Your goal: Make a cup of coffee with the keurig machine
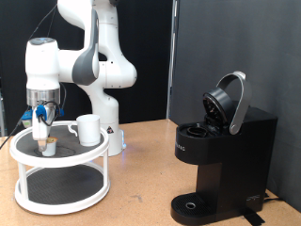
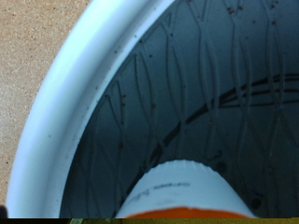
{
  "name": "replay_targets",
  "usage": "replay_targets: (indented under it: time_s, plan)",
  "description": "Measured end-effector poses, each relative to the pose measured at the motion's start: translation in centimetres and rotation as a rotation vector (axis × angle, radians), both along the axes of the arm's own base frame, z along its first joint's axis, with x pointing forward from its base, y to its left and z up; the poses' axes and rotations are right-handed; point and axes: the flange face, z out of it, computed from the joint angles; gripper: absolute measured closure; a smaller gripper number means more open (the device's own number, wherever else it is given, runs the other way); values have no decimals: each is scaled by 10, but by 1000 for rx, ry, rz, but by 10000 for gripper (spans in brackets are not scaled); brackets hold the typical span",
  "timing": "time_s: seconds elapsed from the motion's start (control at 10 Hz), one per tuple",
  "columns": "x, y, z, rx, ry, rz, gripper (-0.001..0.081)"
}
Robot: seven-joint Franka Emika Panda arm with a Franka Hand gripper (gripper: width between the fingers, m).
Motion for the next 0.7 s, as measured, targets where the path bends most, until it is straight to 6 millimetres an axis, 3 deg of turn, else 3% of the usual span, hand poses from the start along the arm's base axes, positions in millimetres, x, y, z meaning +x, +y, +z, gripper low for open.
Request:
replay_targets:
  time_s: [0.2, 0.3, 0.4, 0.5, 0.6, 0.7]
  plan:
    - [0, 1, 0, 9, 0, 1, 72]
    - [0, 1, -1, 12, 4, 2, 121]
    - [0, 2, -1, 15, 8, 2, 121]
    - [-1, 2, -2, 17, 11, 2, 304]
    - [0, 3, -1, 17, 11, 3, 304]
    - [0, 3, -1, 17, 12, 4, 418]
